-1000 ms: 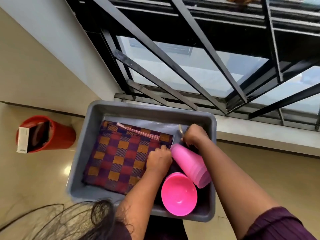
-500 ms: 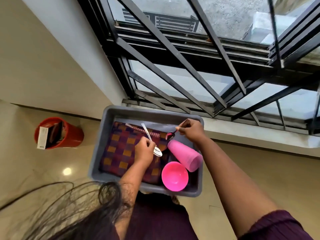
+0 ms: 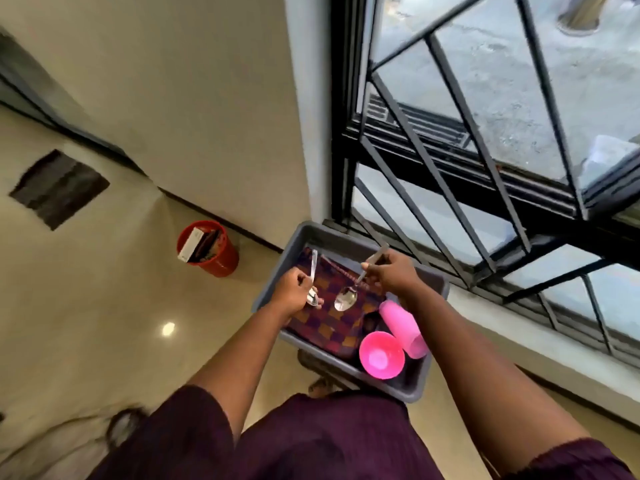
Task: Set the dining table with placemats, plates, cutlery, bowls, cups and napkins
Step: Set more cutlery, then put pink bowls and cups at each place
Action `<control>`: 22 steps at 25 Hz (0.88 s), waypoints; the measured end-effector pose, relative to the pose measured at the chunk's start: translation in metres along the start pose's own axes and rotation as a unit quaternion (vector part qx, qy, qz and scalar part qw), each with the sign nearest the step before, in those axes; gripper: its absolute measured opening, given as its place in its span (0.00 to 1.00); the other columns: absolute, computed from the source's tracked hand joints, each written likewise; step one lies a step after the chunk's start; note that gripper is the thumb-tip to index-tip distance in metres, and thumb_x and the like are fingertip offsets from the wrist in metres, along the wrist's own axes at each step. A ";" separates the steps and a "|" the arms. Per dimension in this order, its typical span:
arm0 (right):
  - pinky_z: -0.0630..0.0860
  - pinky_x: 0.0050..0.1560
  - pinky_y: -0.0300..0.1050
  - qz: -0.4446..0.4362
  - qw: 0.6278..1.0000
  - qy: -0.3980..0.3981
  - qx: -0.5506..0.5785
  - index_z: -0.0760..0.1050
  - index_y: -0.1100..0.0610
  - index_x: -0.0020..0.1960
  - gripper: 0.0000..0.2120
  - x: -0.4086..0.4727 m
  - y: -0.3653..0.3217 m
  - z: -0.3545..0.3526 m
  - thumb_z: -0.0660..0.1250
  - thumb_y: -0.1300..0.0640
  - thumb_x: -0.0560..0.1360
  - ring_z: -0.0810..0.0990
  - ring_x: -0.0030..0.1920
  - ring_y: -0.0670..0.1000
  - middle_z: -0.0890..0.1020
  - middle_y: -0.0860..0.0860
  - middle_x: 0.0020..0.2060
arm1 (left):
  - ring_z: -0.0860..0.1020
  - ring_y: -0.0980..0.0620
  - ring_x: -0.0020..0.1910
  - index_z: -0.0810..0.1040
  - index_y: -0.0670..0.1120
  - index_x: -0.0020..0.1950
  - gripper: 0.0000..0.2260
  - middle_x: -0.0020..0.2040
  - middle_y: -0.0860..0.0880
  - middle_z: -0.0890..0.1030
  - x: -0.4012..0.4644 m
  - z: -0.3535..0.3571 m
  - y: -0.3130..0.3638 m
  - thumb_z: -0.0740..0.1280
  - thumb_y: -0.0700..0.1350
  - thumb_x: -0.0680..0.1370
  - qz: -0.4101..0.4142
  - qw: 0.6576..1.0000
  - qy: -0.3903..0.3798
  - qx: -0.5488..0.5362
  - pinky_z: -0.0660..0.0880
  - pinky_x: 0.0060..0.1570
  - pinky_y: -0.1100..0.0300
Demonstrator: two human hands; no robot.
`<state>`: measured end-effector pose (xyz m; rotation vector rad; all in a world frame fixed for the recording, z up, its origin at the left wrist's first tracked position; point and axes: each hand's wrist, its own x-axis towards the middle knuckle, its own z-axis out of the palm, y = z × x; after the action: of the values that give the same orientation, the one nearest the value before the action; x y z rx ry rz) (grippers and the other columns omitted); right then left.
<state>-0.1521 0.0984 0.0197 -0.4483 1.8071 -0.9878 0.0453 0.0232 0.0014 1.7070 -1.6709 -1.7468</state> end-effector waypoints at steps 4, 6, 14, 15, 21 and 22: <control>0.73 0.30 0.40 -0.027 0.996 -0.068 -0.057 0.76 0.58 0.42 0.05 -0.013 -0.015 0.033 0.72 0.62 0.74 0.77 0.29 0.48 0.80 0.53 0.32 | 0.82 0.48 0.31 0.73 0.43 0.46 0.05 0.37 0.44 0.78 -0.042 -0.024 -0.018 0.67 0.42 0.79 0.006 0.998 0.047 -0.052 0.82 0.38 0.51; 0.77 0.34 0.43 -0.047 0.989 -0.107 -0.086 0.77 0.60 0.43 0.05 -0.022 -0.024 0.052 0.73 0.61 0.74 0.79 0.31 0.49 0.81 0.54 0.34 | 0.80 0.50 0.30 0.76 0.43 0.50 0.03 0.37 0.45 0.78 -0.068 -0.030 -0.022 0.67 0.42 0.79 0.010 0.992 0.078 -0.103 0.80 0.33 0.57; 0.73 0.28 0.36 -0.090 0.923 -0.336 -0.162 0.74 0.60 0.45 0.06 -0.101 -0.014 0.128 0.71 0.63 0.75 0.77 0.27 0.45 0.78 0.56 0.33 | 0.79 0.53 0.38 0.78 0.45 0.56 0.08 0.45 0.47 0.79 -0.204 -0.018 -0.078 0.68 0.37 0.78 -0.022 0.899 0.257 -0.355 0.82 0.39 0.56; 0.74 0.29 0.36 -0.082 0.914 -0.362 -0.162 0.73 0.59 0.45 0.07 -0.114 -0.007 0.139 0.71 0.63 0.75 0.78 0.27 0.44 0.78 0.55 0.34 | 0.80 0.51 0.40 0.78 0.44 0.57 0.11 0.46 0.47 0.79 -0.222 -0.014 -0.091 0.70 0.35 0.76 -0.015 0.885 0.276 -0.375 0.83 0.41 0.54; 0.73 0.30 0.39 -0.113 0.831 -0.490 -0.237 0.73 0.59 0.48 0.09 -0.223 0.046 0.198 0.73 0.64 0.73 0.79 0.31 0.48 0.81 0.55 0.35 | 0.78 0.48 0.47 0.79 0.39 0.57 0.17 0.50 0.42 0.79 -0.338 0.006 -0.177 0.71 0.26 0.71 -0.038 0.819 0.421 -0.389 0.82 0.41 0.59; 0.74 0.33 0.41 -0.138 0.822 -0.491 -0.253 0.72 0.59 0.55 0.15 -0.237 0.055 0.206 0.74 0.64 0.72 0.80 0.34 0.51 0.81 0.56 0.37 | 0.78 0.49 0.46 0.79 0.39 0.56 0.16 0.49 0.42 0.79 -0.352 0.009 -0.185 0.70 0.26 0.71 -0.043 0.810 0.442 -0.384 0.81 0.40 0.60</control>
<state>0.1423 0.2048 0.0776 -1.3080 1.0101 -0.2791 0.2525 0.3584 0.0587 1.7140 -0.3962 -1.0604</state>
